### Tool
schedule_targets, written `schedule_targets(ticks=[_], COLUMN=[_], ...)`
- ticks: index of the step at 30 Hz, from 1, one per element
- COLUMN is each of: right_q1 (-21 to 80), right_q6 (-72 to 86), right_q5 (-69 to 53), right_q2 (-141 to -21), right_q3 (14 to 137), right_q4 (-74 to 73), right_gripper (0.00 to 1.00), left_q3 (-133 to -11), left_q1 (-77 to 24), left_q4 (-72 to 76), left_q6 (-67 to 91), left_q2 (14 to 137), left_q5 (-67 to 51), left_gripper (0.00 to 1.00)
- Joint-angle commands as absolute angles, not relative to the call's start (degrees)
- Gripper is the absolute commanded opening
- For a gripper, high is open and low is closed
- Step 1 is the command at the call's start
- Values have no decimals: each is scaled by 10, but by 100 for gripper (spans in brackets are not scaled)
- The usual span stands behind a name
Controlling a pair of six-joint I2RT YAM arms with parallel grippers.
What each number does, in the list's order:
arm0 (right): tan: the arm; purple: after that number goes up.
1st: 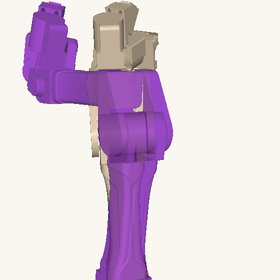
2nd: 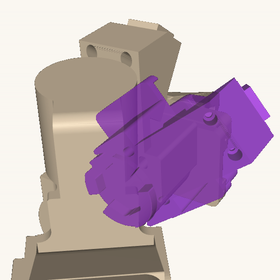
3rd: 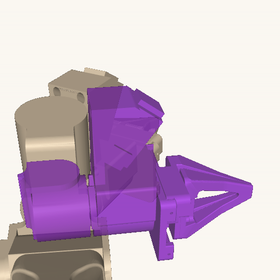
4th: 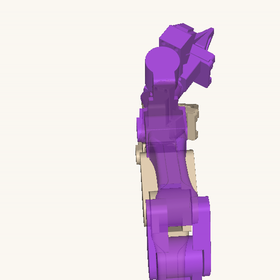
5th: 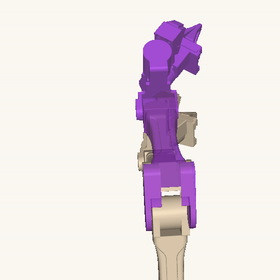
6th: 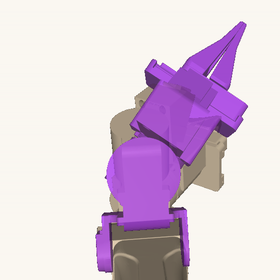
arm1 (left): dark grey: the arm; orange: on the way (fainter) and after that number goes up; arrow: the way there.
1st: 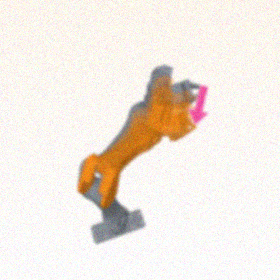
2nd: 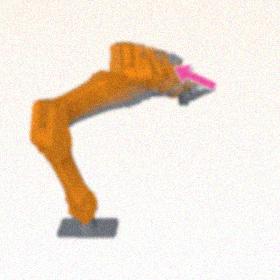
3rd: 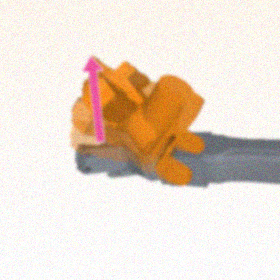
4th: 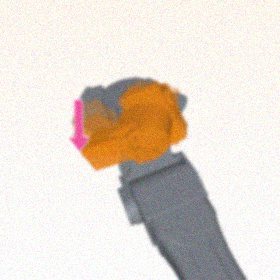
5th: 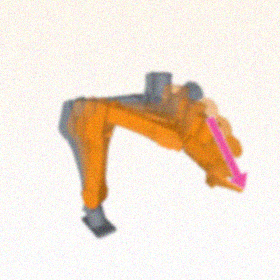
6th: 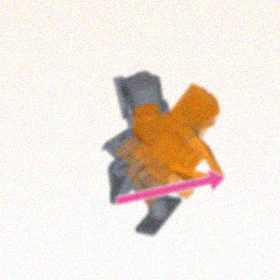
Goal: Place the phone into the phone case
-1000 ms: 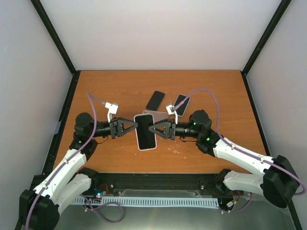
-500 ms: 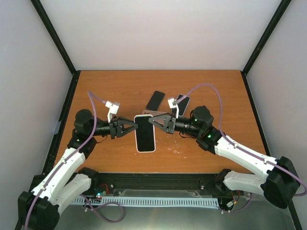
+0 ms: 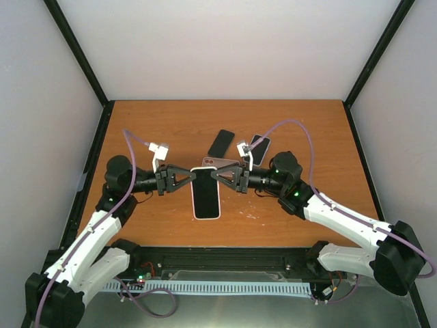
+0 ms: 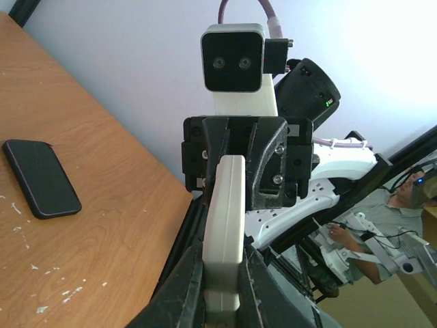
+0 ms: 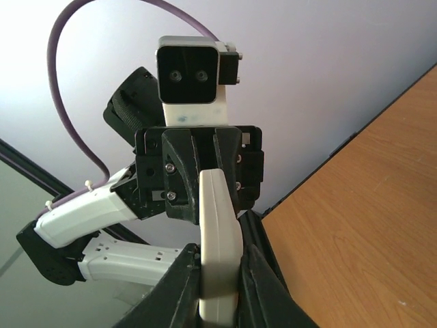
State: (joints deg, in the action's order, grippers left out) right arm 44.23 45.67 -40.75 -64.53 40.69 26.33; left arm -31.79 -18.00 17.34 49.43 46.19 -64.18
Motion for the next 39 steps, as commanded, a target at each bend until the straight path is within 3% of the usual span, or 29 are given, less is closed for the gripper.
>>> schedule_targets(ticks=[1,3,9,13,17,23,26,33,39], right_q1=[446,446,446,445,445,446,449,454,453], right_q6=[471,480,486,489,508,522,535,539,586], right_q5=[-417,-409,-387,-385,-385,-395,-414,-413,-392], right_q2=[-647,-643,-634,-632,-631,-646,-665,-655,-657], right_q3=[407,407,398,393,394,363,341,317,304], right_q4=[274,274,270,266,269,284,306,327,373], right_gripper=[18,20,3,4,23,39,41,12,3], left_q3=[-364,-373,-391,-398,-402,-370,-354,-358,-354], left_q1=[-182,-182,-182,-182,-182,-182,-182,-182,-182], left_q4=[115,86,40,33,29,103,141,105,74], left_q6=[421,397,361,361,363,444,479,470,456], left_q2=[474,478,479,475,476,459,453,456,465], left_q5=[-630,-623,-600,-592,-588,-568,-558,-524,-503], left_gripper=[1,0,0,1,0,0,0,3,25])
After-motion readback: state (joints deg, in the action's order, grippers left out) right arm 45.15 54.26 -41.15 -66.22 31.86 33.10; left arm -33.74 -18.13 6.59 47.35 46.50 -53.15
